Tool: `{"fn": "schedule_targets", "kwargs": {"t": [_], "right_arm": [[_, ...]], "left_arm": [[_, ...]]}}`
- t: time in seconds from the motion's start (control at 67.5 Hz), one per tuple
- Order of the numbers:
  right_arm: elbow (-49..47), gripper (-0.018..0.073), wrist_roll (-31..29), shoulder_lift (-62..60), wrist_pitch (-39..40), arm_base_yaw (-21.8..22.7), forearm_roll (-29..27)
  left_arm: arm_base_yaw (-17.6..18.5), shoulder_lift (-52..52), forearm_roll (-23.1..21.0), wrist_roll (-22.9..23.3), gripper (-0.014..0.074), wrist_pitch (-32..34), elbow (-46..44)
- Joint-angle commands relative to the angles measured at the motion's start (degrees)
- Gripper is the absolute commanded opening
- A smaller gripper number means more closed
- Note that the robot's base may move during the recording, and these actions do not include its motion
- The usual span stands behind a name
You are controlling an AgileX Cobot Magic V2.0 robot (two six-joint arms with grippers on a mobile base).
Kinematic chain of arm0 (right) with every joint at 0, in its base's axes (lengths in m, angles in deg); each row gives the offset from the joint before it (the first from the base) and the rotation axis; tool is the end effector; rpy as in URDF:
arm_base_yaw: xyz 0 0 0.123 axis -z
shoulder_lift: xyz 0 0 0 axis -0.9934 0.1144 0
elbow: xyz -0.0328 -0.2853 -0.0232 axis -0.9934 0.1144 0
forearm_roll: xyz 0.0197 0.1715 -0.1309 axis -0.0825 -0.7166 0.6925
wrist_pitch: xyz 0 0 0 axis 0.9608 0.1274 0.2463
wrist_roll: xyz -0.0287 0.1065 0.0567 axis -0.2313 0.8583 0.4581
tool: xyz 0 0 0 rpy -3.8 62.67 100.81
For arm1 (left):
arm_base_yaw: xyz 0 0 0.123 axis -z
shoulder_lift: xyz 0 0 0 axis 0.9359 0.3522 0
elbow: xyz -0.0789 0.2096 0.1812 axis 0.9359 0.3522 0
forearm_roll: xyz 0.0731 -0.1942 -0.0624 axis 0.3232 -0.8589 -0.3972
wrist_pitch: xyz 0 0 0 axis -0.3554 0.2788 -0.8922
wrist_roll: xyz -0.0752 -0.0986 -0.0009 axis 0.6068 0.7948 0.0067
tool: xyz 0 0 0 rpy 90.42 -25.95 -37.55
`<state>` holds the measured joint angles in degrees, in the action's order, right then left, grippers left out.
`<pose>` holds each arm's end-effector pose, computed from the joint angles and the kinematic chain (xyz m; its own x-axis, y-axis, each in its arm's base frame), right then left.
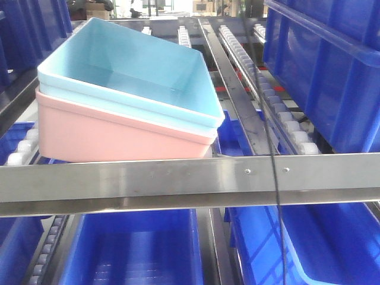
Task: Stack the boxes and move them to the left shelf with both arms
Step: 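Open both grippers and lift them off the bin rims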
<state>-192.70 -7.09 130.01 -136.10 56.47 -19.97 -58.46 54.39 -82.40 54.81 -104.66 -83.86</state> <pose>0.4032 0.2051 0.3659 -0.6637 -0.2001 -0.7208 -0.3750 0.9227 0.0891 0.3184 -0.0706 0.3826 -0.6241 0.0088 -0.7813 0.1773 0.9755 -0.1306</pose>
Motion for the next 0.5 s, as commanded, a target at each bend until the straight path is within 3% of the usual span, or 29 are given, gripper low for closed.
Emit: {"fn": "schedule_targets", "kwargs": {"t": [0.0, 0.222, 0.489], "right_arm": [[1.06, 0.0052, 0.17, -5.61, 3.41, 0.30, 1.64], [15.75, 0.0052, 0.17, -12.84, 11.16, -0.03, 2.90], [42.58, 0.0051, 0.12, -27.52, 26.01, -0.08, 2.90]], "left_arm": [[-0.12, -6.37, -0.14, -0.04, -0.0001, 6.45, 3.72], [-0.12, -19.59, -0.14, -0.04, -0.0001, 16.16, 19.70], [-0.12, -32.30, 0.16, -0.04, -0.0001, 23.34, 32.60]]}}
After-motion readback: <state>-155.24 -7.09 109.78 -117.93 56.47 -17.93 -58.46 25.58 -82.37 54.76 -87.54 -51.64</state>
